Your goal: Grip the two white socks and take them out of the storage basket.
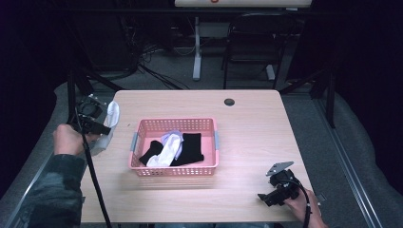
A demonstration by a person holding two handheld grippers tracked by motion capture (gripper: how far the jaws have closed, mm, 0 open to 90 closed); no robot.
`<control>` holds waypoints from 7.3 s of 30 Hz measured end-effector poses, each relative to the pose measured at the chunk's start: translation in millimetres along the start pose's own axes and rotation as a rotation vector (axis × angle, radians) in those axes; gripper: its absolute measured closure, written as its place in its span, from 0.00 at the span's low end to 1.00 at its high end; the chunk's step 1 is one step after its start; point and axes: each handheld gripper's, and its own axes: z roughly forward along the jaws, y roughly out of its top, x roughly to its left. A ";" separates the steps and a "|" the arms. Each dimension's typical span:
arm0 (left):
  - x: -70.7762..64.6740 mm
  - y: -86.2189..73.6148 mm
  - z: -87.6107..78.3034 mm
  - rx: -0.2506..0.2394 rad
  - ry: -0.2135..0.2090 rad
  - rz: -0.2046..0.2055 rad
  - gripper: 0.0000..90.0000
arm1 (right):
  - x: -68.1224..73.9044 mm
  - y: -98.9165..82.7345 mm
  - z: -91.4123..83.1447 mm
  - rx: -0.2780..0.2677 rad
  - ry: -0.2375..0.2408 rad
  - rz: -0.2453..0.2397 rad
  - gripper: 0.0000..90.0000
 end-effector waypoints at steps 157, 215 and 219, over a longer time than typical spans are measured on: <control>-125.7 45.0 66.6 0.060 -0.180 0.227 0.96 | -1.1 -6.9 -6.3 -0.025 -0.001 0.017 0.05; -15.9 5.8 -8.1 0.028 -0.005 0.021 0.96 | -1.2 -7.6 -5.1 -0.008 0.008 0.019 0.05; -5.8 -1.8 -0.4 0.028 -0.001 -0.020 0.96 | -1.2 -7.4 -5.6 -0.004 0.004 0.016 0.05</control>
